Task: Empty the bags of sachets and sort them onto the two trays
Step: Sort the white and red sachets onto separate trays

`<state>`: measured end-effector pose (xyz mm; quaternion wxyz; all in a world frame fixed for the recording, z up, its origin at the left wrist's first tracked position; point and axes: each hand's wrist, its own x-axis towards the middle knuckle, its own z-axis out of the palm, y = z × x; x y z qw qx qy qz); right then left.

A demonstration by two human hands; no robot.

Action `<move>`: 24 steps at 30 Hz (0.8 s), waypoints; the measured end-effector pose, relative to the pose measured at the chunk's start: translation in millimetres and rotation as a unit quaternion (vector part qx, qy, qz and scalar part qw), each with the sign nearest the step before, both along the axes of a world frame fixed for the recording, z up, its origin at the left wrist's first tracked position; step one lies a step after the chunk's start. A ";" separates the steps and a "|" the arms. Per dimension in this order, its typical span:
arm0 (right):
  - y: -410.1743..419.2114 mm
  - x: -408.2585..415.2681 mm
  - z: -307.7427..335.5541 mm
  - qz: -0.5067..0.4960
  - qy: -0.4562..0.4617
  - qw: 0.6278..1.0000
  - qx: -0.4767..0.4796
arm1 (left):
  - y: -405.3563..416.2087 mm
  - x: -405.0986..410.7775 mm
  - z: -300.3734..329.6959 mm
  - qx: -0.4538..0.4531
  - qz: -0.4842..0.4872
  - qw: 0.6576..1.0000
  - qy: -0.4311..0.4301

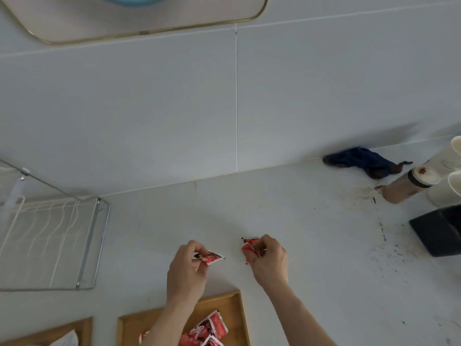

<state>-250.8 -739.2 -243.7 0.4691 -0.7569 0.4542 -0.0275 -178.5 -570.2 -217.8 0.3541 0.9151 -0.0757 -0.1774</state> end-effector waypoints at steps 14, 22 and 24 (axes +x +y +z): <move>105.2 -59.9 28.4 0.092 -0.029 0.991 0.093 | 104.8 -63.9 21.2 0.012 0.025 1.000 -0.008; 143.9 -82.2 22.4 0.120 -0.020 0.993 -0.002 | 163.2 -99.1 14.2 0.009 0.024 1.000 -0.013; 149.0 -88.1 19.8 0.132 -0.006 0.989 -0.062 | 171.0 -105.6 10.5 0.004 0.017 1.000 -0.018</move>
